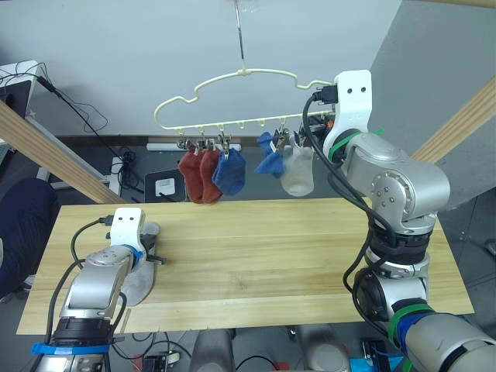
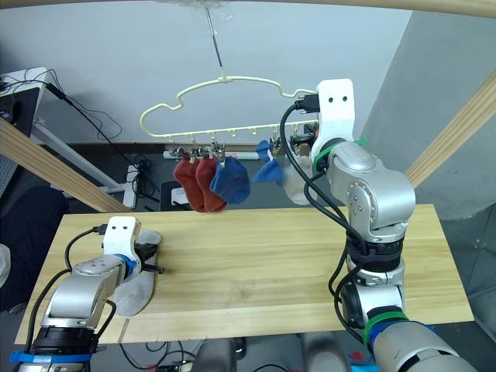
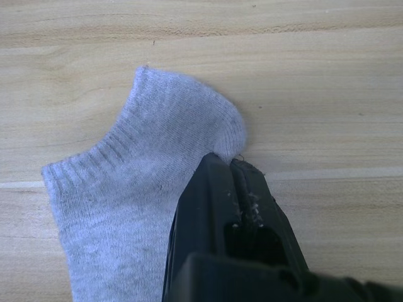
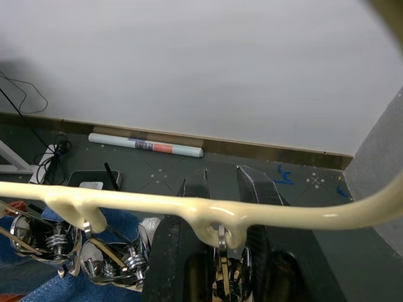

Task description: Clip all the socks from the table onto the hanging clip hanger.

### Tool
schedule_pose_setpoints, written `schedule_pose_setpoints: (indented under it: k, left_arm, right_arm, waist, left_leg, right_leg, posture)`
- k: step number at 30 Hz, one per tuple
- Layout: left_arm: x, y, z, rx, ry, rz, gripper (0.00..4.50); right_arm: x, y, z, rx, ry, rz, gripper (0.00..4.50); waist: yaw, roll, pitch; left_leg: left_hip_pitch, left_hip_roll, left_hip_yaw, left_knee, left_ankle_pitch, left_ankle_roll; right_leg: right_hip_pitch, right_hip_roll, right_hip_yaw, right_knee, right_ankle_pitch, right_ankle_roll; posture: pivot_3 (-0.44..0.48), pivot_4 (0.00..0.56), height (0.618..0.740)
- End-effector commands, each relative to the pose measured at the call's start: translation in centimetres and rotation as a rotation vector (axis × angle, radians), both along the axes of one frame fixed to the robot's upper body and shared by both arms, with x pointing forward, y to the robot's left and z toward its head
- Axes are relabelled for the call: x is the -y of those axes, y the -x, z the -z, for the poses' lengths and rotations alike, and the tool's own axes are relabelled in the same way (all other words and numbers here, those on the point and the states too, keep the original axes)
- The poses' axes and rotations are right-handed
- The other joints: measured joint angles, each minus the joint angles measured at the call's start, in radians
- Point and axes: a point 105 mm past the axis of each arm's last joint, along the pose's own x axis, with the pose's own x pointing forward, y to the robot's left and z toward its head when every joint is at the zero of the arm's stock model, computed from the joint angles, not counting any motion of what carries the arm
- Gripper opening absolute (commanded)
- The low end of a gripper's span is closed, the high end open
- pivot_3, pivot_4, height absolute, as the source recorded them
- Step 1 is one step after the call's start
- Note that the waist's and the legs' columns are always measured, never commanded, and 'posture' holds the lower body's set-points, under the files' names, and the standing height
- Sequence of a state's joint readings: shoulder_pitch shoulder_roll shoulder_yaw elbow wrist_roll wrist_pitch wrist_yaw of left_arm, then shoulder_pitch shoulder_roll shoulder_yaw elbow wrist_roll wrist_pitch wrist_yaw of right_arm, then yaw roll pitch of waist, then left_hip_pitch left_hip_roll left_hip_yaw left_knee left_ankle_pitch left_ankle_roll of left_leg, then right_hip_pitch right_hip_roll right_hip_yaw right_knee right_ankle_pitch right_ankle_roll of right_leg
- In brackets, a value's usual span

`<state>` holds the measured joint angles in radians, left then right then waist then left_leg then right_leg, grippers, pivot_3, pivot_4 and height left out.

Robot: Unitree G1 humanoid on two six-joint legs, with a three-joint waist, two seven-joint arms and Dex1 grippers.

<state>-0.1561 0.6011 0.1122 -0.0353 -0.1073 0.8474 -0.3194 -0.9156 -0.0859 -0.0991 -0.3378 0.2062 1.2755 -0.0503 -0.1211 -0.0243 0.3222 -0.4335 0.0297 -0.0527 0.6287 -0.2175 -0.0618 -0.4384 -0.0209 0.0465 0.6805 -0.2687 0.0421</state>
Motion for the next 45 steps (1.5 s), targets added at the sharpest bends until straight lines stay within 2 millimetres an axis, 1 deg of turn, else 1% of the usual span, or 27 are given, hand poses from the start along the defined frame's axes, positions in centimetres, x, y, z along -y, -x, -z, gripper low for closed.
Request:
schedule_pose_setpoints:
  k: [1,2,3,6,9,10,12,13,16,21,27,28,31,32,36,41,44,45]
  left_arm:
    - [-0.1,0.4,0.4,-0.009,0.026,-0.030,0.46]
    - [0.0,0.2,0.0,0.010,0.032,-0.029,0.62]
    - [0.1,0.1,-0.4,0.025,0.027,-0.020,0.89]
    - [0.3,-0.2,-1.5,0.062,0.011,0.008,1.80]
    - [0.4,-0.3,-2.1,0.080,0.001,0.016,2.72]
    - [0.0,-0.3,-3.1,0.113,-0.015,0.001,3.02]
    - [-0.9,-0.3,-4.7,0.166,-0.051,-0.030,3.02]
    - [-1.2,-0.3,-5.2,0.182,-0.066,-0.042,3.02]
    - [-2.0,0.3,-5.1,0.179,-0.086,-0.077,3.02]
    - [-2.9,0.9,-3.9,0.149,-0.095,-0.112,3.02]
    - [-4.1,1.6,-0.7,0.066,-0.020,-0.175,3.02]
    - [-4.2,1.6,-0.2,0.060,0.005,-0.188,3.02]
    - [-4.1,1.3,0.3,0.055,0.033,-0.193,3.02]
    - [-4.1,1.2,0.8,0.046,0.039,-0.198,3.02]
    - [-4.0,0.8,2.2,0.003,0.078,-0.209,3.02]
    - [-3.6,1.0,2.8,-0.028,0.076,-0.173,3.02]
    - [-3.5,1.2,3.0,-0.027,0.075,-0.170,2.45]
    - [-3.4,1.3,3.1,-0.032,0.075,-0.163,2.18]
  right_arm:
    - [0.8,0.0,-0.4,0.024,-0.012,0.035,0.57]
    - [0.8,0.0,-0.5,0.025,-0.012,0.034,0.57]
    - [0.8,0.0,-0.4,0.025,-0.012,0.033,0.57]
    - [0.7,0.0,-0.4,0.026,-0.011,0.029,0.57]
    - [0.6,0.0,-0.4,0.027,-0.011,0.028,0.57]
    - [0.6,0.0,-0.4,0.027,-0.013,0.027,0.57]
    - [0.6,0.1,-0.4,0.026,-0.014,0.024,0.57]
    - [0.5,0.1,-0.3,0.026,-0.014,0.022,0.57]
    - [0.4,0.1,-0.3,0.027,-0.016,0.019,0.57]
    - [0.4,0.1,-0.3,0.026,-0.014,0.016,0.57]
    - [0.6,0.1,-0.4,0.024,0.000,0.020,0.57]
    - [0.8,0.1,-0.4,0.024,0.004,0.024,0.57]
    - [0.9,0.2,-0.5,0.024,0.009,0.030,0.57]
    - [1.1,0.2,-0.5,0.023,0.010,0.036,0.57]
    - [1.5,0.5,-0.4,0.019,0.013,0.053,0.57]
    - [1.6,0.6,-0.4,0.018,0.015,0.059,0.57]
    - [1.7,0.6,-0.4,0.017,0.013,0.060,0.57]
    - [1.7,0.6,-0.4,0.017,0.013,0.059,0.57]
  waist:
    - [0.000,0.000,0.000]
    - [0.000,0.000,0.000]
    - [0.000,0.000,0.000]
    - [0.000,-0.001,0.001]
    - [0.000,-0.003,0.003]
    - [0.001,-0.003,0.003]
    - [0.001,-0.004,0.004]
    - [0.001,-0.004,0.004]
    - [0.001,-0.004,0.004]
    - [0.005,-0.004,0.004]
    - [0.006,-0.004,0.004]
    - [0.006,-0.004,0.004]
    - [0.008,-0.004,0.004]
    - [0.008,-0.004,0.004]
    - [0.007,-0.004,0.005]
    - [0.007,-0.003,0.005]
    - [0.007,-0.003,0.005]
    - [0.007,-0.003,0.005]
  left_leg:
    - [0.000,0.000,0.000,0.000,0.000,0.000]
    - [0.000,0.000,0.000,0.000,0.000,0.000]
    - [0.000,0.000,0.000,0.000,0.000,0.000]
    - [0.000,0.000,0.000,0.000,0.000,0.000]
    - [-0.001,0.000,0.000,0.000,0.000,0.000]
    - [-0.001,0.000,0.000,0.000,0.000,0.000]
    - [-0.001,0.000,0.000,0.000,0.000,0.000]
    - [-0.001,0.000,0.000,0.000,0.000,0.000]
    - [-0.001,0.000,0.000,0.000,0.000,0.000]
    - [-0.001,0.000,0.000,0.000,0.000,0.000]
    - [-0.001,0.000,0.000,0.000,0.000,0.000]
    - [-0.001,0.000,0.000,0.000,0.000,0.000]
    - [-0.001,0.000,-0.001,0.000,0.000,0.000]
    - [-0.001,0.000,0.000,0.000,0.000,0.000]
    - [-0.001,0.000,0.000,0.000,0.000,0.000]
    - [0.000,0.000,0.000,0.000,0.000,0.000]
    - [0.000,0.000,0.000,0.000,0.000,0.000]
    - [0.000,0.000,0.000,0.000,0.000,0.000]
  right_leg:
    - [0.000,0.000,0.000,0.000,0.000,0.000]
    - [0.000,0.000,0.000,0.000,0.000,0.000]
    - [0.000,0.000,0.000,0.000,0.000,0.000]
    - [0.000,0.000,0.000,0.000,0.000,0.000]
    - [0.000,0.000,0.000,0.000,0.000,0.000]
    - [0.000,0.000,0.000,0.000,0.000,0.000]
    - [-0.001,0.000,0.000,0.000,0.000,0.000]
    - [-0.001,0.000,0.000,0.000,0.000,0.000]
    - [-0.001,0.000,0.000,0.000,0.000,0.000]
    - [-0.001,-0.001,0.000,-0.001,0.000,0.000]
    - [-0.001,-0.001,0.000,-0.001,0.000,0.000]
    - [-0.001,-0.001,0.000,-0.001,0.000,0.000]
    - [-0.001,-0.001,-0.001,0.000,0.000,0.000]
    - [-0.001,-0.001,-0.001,0.000,0.000,0.000]
    - [-0.001,-0.001,-0.001,0.000,0.000,0.000]
    - [0.000,-0.001,0.000,0.000,0.000,0.000]
    - [0.000,-0.001,0.000,0.000,0.000,0.000]
    - [0.000,-0.001,0.000,0.000,0.000,0.000]
  posture:
    - [-0.221,0.369,0.740]
    - [-0.221,0.369,0.740]
    - [-0.216,0.364,0.740]
    - [-0.216,0.364,0.740]
    - [-0.216,0.364,0.740]
    - [-0.206,0.357,0.740]
    - [-0.206,0.357,0.740]
    - [-0.206,0.357,0.740]
    - [-0.195,0.351,0.740]
    - [-0.195,0.353,0.740]
    - [-0.204,0.356,0.740]
    - [-0.219,0.358,0.740]
    - [-0.219,0.358,0.740]
    - [-0.240,0.361,0.740]
    - [-0.249,0.362,0.740]
    - [-0.249,0.362,0.740]
    - [-0.249,0.362,0.740]
    - [-0.252,0.365,0.740]
